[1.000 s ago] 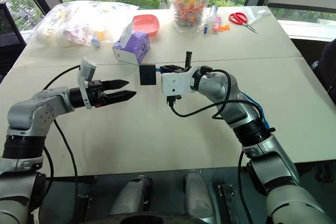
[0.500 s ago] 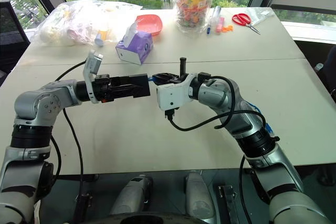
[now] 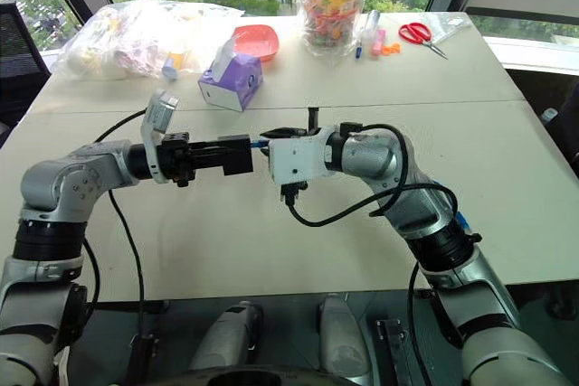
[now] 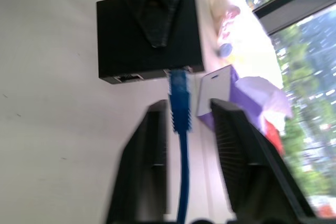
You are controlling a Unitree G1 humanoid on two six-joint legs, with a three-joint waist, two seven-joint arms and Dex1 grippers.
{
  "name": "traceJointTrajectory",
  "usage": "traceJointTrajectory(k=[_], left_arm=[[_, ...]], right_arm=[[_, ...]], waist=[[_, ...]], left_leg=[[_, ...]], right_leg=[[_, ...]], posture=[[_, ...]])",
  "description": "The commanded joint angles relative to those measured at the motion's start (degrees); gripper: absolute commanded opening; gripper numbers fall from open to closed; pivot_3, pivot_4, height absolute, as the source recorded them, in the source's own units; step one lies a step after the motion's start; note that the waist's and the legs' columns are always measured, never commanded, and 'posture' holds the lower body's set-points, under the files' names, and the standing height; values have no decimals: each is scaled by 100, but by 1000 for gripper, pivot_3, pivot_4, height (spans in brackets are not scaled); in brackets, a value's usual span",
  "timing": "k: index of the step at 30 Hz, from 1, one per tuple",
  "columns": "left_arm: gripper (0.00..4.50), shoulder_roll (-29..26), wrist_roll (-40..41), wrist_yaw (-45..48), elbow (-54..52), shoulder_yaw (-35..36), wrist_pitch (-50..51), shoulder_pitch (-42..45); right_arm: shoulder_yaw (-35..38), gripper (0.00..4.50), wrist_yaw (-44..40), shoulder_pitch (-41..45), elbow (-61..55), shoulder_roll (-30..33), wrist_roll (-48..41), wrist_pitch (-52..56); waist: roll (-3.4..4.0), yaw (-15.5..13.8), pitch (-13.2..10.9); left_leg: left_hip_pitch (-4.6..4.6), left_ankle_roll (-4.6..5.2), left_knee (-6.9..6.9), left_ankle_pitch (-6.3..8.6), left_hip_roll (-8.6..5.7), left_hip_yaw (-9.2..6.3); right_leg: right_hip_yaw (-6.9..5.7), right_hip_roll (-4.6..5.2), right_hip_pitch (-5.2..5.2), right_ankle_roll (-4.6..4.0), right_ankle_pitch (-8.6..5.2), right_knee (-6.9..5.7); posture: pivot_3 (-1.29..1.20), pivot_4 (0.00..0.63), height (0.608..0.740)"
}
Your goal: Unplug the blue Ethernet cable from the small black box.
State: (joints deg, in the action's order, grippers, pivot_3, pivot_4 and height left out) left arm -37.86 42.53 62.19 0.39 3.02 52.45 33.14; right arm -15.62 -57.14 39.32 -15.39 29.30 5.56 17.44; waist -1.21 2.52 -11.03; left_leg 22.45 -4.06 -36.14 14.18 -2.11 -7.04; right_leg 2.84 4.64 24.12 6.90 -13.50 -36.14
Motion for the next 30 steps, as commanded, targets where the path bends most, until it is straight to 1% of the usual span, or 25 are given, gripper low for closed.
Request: traceJointTrajectory(k=[1,2,4,5,8,13,17,22,23,25,30], left_arm=[[502,-215,73,320,-179,2,-1,34],[502,-264,75,404,-204,-22,-18,33],[502,-362,71,572,-291,-69,-52,33],[502,-391,71,624,-316,-80,-62,36],[502,-424,78,715,-369,-97,-89,84],[502,-379,93,689,-377,-104,-75,166],[502,-370,133,663,-410,-86,-42,200],[502,-360,152,631,-457,-89,-23,163],[502,-361,160,624,-471,-86,-15,154],[502,-364,171,615,-491,-80,-2,140],[502,-382,183,608,-556,-72,10,83]], right_arm=[[887,3421,-378,543,-348,-206,-1671,2110],[1151,3845,-328,710,-259,-333,-2093,2684],[1614,3845,-260,1056,87,-497,-2848,3979],[1733,3845,-226,1160,188,-516,-3098,4406],[1576,3845,-330,1193,325,-352,-3557,5204],[1312,3845,-167,1159,397,-357,-3913,5558],[1050,3845,104,1150,584,-484,-3852,5360],[930,3845,257,1214,670,-585,-3936,5274],[904,3332,282,1219,678,-592,-3941,5257],[845,2569,305,1229,695,-589,-3953,5229],[752,2569,262,1239,687,-515,-4024,5221]], waist=[[0,-1,0],[0,-2,0],[0,3,0],[1,-1,0],[1,-17,0],[1,0,-1],[1,14,0],[1,6,0],[1,5,0],[1,0,0],[1,5,0]], left_leg=[[0,0,0,0,0,0],[0,0,0,0,0,-2],[-1,0,1,0,1,-4],[-1,1,2,0,1,-4],[-1,1,4,1,0,-5],[3,3,4,2,0,-1],[2,3,3,2,1,2],[4,3,3,2,1,2],[4,3,3,2,0,2],[4,3,3,2,0,2],[4,3,3,2,0,2]], right_leg=[[0,0,-1,0,0,0],[-1,0,-1,-1,0,0],[-2,0,-1,-1,0,0],[-1,0,-1,-1,0,0],[-3,0,-1,-2,-1,2],[-2,0,3,-1,-1,3],[-2,0,3,0,0,2],[-2,0,7,0,0,1],[-1,0,7,0,0,1],[-2,0,7,1,0,1],[-1,0,7,1,0,1]], posture=[[0,150,740],[0,150,740],[0,150,740],[0,150,740],[0,150,740],[0,150,740],[0,150,740],[0,150,740],[0,150,740],[0,150,740],[0,150,740]])
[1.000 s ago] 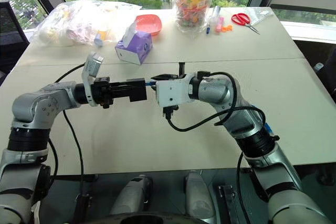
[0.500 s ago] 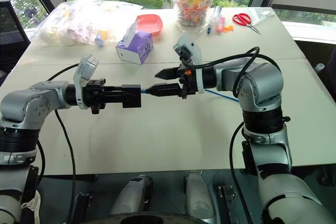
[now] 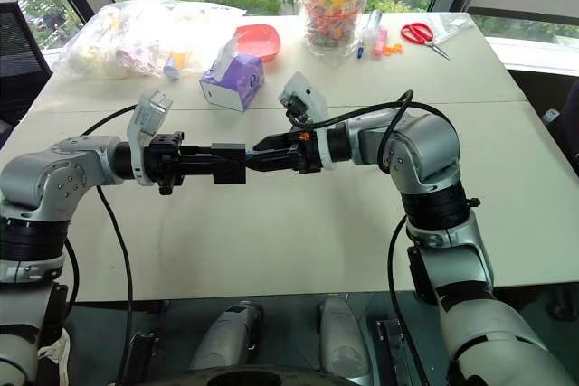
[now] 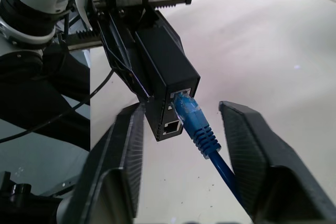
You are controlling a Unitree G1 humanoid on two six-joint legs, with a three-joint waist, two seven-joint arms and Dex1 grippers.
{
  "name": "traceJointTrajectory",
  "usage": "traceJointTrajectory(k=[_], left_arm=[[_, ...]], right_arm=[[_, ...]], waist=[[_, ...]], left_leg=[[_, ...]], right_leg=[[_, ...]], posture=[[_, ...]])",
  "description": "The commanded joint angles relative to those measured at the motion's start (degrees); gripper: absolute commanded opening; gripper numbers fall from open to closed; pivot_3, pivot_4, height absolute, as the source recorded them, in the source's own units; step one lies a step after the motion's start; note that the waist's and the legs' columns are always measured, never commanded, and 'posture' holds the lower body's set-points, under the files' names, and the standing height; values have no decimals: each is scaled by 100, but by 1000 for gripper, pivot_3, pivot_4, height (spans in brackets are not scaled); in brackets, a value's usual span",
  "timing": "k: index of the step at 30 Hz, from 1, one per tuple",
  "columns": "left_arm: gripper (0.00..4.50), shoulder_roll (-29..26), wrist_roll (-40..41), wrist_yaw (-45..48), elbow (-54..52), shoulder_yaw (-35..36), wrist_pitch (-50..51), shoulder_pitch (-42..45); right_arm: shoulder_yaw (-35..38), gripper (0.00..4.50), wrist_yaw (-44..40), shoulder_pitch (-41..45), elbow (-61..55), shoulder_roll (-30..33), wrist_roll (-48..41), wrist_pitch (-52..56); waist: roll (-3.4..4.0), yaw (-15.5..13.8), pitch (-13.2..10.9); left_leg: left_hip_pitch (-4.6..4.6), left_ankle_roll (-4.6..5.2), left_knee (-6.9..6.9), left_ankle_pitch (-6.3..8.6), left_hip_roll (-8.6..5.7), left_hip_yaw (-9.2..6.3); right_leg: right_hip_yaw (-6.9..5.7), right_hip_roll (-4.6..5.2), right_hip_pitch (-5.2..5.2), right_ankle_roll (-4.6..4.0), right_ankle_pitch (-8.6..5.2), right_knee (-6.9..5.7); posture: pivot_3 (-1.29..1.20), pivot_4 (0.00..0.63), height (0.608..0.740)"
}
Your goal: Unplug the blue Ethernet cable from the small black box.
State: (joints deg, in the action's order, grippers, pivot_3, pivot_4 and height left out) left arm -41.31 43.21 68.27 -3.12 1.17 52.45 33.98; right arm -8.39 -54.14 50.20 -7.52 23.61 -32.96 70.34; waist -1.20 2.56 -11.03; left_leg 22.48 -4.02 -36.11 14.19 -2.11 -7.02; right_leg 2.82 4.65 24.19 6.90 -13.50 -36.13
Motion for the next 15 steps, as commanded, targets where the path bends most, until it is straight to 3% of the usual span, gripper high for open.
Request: traceJointTrajectory(k=[1,11,14,15], left_arm=[[502,-37,116,-3,-217,114,11,-9],[502,-103,102,118,-359,62,-32,-122],[502,-98,118,116,-383,66,-29,-127],[502,-98,123,117,-389,66,-28,-128]], right_arm=[[20,2569,-53,154,-103,76,-186,-69],[-72,2569,-144,122,-138,273,-324,-82],[-88,1786,-172,123,-145,325,-382,-66],[-94,1275,-177,125,-145,334,-396,-63]], waist=[[0,0,0],[0,1,0],[0,0,0],[0,0,0]], left_leg=[[0,0,0,0,0,0],[0,0,0,0,0,0],[0,0,0,0,0,0],[0,0,0,0,0,0]], right_leg=[[0,0,0,0,0,0],[0,0,0,0,0,0],[0,0,0,0,0,0],[0,-1,0,0,0,0]], posture=[[0,150,740],[0,150,740],[0,150,740],[0,150,740]])
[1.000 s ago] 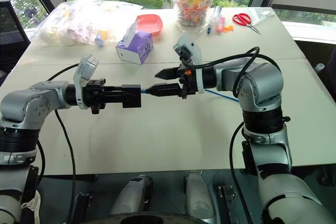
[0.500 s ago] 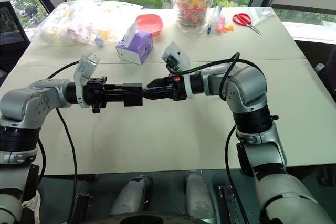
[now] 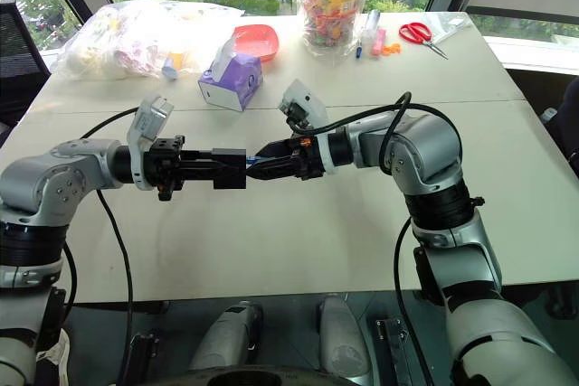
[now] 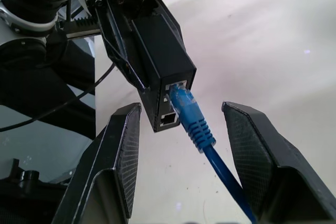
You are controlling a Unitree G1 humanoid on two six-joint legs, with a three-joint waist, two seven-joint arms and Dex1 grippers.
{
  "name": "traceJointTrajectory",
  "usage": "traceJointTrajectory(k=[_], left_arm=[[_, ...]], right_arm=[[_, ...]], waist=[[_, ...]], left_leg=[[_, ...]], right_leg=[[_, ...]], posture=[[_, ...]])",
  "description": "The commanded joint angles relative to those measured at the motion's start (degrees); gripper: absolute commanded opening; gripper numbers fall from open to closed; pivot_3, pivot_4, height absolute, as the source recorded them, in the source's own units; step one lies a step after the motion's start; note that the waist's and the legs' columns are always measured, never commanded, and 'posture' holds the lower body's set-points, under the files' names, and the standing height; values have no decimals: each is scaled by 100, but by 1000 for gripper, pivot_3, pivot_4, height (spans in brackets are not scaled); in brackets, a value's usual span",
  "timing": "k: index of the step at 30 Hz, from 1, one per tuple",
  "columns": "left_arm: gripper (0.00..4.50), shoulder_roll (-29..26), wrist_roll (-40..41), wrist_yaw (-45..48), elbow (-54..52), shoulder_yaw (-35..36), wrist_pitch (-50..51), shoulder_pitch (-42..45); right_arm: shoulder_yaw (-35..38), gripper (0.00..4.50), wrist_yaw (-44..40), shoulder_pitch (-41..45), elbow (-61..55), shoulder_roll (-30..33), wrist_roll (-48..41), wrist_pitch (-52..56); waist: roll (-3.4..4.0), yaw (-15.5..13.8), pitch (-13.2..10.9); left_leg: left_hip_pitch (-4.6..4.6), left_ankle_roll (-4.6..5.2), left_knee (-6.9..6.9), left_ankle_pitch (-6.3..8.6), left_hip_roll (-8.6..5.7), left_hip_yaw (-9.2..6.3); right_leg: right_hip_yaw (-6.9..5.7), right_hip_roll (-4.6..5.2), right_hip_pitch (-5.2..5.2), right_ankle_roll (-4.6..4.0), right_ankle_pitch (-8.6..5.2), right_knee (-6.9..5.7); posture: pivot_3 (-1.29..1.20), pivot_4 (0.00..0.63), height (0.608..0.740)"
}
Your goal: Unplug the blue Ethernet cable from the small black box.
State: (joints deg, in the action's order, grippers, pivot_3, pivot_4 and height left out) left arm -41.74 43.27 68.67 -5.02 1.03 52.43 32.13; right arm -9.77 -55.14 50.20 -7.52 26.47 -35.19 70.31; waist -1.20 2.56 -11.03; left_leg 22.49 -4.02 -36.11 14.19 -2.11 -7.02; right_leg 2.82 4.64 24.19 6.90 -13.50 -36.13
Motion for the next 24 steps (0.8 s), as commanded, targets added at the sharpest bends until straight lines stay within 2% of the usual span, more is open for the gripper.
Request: traceJointTrajectory(k=[1,2,3,16,24], left_arm=[[502,-60,120,89,-209,74,-27,55],[502,-66,117,103,-218,66,-32,51],[502,-77,110,116,-232,56,-43,41],[502,-117,143,127,-374,107,-27,-39],[502,-292,152,234,-495,150,-71,-187]], right_arm=[[38,798,-80,126,-143,51,-184,-58],[34,130,-82,128,-143,53,-192,-54],[27,53,-84,129,-146,56,-203,-50],[-78,53,-29,110,-76,151,-206,-119],[155,53,-64,201,405,354,-362,138]], waist=[[0,-1,0],[0,0,0],[0,0,0],[0,-1,0],[0,-1,0]], left_leg=[[0,0,0,0,0,0],[0,0,0,0,0,0],[0,0,0,0,0,0],[0,0,0,0,0,0],[0,0,0,0,0,0]], right_leg=[[0,0,0,0,0,0],[0,0,0,0,0,0],[0,0,0,0,0,0],[0,0,0,0,0,0],[0,0,0,0,0,0]], posture=[[0,150,740],[0,150,740],[0,150,740],[0,150,740],[0,150,740]])
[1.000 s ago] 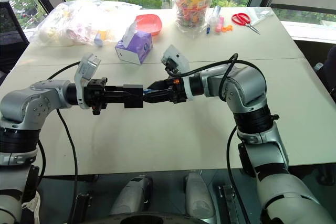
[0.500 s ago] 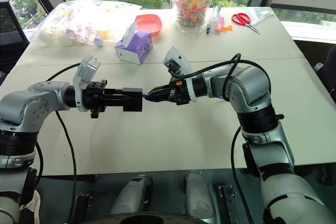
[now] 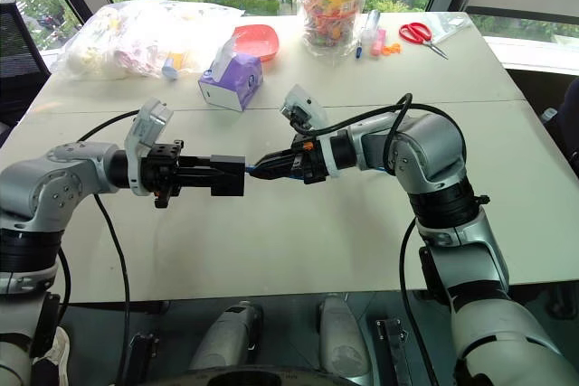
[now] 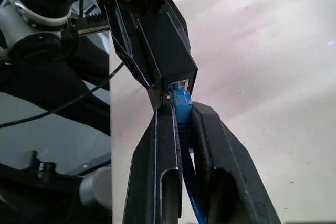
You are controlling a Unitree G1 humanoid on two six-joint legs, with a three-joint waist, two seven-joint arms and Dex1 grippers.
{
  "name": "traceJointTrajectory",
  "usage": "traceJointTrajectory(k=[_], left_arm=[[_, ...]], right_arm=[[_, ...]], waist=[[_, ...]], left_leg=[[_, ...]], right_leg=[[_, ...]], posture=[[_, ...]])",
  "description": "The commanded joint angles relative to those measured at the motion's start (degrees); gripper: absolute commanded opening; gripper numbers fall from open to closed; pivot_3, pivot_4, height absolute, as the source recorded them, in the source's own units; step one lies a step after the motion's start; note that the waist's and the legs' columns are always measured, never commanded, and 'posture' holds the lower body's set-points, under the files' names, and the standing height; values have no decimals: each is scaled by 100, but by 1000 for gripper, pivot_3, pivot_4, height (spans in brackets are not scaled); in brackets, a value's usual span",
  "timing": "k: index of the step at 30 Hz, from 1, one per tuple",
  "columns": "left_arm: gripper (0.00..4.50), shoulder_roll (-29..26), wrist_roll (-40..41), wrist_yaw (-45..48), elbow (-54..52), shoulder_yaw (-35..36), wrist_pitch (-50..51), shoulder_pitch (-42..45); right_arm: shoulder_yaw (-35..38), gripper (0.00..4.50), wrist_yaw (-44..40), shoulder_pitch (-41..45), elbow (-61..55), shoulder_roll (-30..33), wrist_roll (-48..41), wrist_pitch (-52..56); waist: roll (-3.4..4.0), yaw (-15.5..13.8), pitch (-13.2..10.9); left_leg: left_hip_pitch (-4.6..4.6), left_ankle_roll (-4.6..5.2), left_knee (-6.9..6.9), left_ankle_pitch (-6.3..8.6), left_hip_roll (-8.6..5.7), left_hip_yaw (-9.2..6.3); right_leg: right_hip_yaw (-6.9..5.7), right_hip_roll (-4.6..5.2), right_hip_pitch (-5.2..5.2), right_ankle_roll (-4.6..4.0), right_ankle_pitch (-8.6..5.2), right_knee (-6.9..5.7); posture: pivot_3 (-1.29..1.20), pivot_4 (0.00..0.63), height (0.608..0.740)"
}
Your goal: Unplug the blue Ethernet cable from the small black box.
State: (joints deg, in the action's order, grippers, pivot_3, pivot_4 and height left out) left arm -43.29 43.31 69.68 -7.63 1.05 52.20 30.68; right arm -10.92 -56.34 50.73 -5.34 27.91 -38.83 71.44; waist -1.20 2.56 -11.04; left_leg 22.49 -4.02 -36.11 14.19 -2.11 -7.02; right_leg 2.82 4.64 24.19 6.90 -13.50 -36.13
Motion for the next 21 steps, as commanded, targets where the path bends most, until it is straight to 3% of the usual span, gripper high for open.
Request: traceJointTrajectory(k=[1,9,14,18,21], left_arm=[[502,-154,151,135,-234,163,-53,-54],[502,-249,160,81,-259,235,-134,-196],[502,-58,-273,-157,-79,75,-698,-264],[502,763,-1193,-744,574,-319,-1928,-172],[502,1353,-1460,-1077,994,-504,-2160,7]], right_arm=[[317,53,46,146,266,260,-11,36],[348,53,-21,-57,678,724,270,-490],[114,53,935,-194,1362,610,1559,-1968],[95,1712,2316,-69,2451,238,2612,-2789],[114,3331,2031,-251,1917,418,2651,-2833]], waist=[[0,0,0],[0,2,0],[0,0,0],[-1,-34,2],[-2,-48,1]], left_leg=[[0,0,0,0,0,0],[2,0,0,0,0,3],[0,0,-1,0,0,7],[-4,-1,-5,-1,-2,11],[11,-2,-6,-2,-4,12]], right_leg=[[0,0,0,0,0,0],[1,1,0,0,0,1],[2,1,1,0,0,1],[4,2,-6,0,0,2],[8,4,9,0,1,4]], posture=[[0,150,740],[0,150,740],[0,150,740],[0,150,740],[0,150,740]])
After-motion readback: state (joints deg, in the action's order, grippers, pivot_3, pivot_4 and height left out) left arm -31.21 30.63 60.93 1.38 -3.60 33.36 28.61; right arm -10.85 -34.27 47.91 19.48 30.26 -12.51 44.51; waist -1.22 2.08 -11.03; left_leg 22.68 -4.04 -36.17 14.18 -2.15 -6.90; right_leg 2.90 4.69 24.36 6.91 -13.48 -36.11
